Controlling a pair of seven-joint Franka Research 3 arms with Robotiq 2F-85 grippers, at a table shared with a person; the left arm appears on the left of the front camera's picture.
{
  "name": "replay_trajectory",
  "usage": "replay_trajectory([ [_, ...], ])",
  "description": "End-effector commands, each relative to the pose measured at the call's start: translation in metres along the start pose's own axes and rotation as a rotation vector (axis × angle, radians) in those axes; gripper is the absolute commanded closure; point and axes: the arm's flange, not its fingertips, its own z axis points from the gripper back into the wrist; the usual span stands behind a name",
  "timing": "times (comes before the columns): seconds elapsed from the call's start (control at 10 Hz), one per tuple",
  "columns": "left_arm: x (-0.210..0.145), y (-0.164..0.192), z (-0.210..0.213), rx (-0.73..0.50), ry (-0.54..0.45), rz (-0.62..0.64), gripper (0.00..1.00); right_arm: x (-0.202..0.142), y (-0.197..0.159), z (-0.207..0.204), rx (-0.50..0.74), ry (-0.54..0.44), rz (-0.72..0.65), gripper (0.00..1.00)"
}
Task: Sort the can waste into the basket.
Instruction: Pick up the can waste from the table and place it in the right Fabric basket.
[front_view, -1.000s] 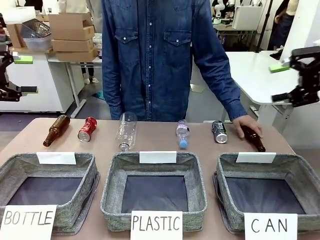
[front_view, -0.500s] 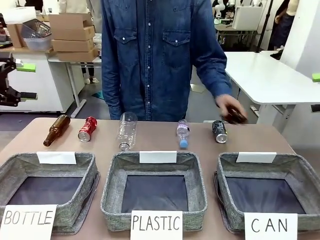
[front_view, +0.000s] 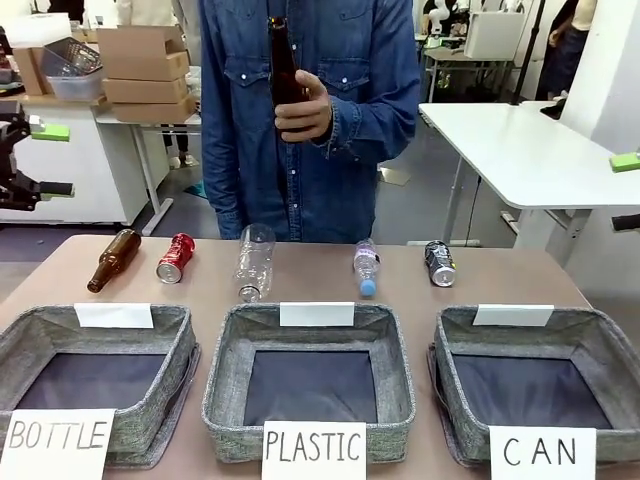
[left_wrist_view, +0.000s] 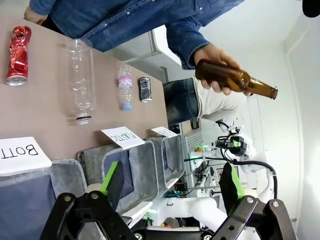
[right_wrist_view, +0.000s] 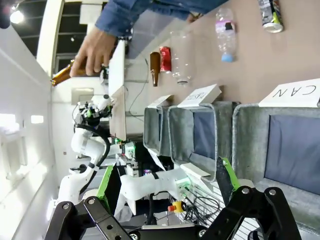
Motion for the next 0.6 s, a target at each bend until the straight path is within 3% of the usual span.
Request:
replay_trajectory([
  [0.0, 0.003, 0.001, -0.002, -0.023, -0.006, -0.025, 0.0, 0.011, 0.005, -0.01, -0.07, -0.039, -0.035, 0.0],
  [0.2, 0.003, 0.001, -0.002, -0.023, -0.006, -0.025, 0.0, 0.043, 0.014, -0.053, -0.248, 0.021, -0.013, 0.0],
  [0.3, 0.003, 0.001, -0.002, -0.023, -0.006, -0.025, 0.0, 0.069, 0.019, -0.09, -0.31, 0.12, 0.052, 0.0],
  [0.5, 0.003, 0.001, -0.002, -0.023, -0.006, -0.025, 0.0, 0.128, 0.016, -0.168, -0.656, 0.152, 0.08, 0.0],
])
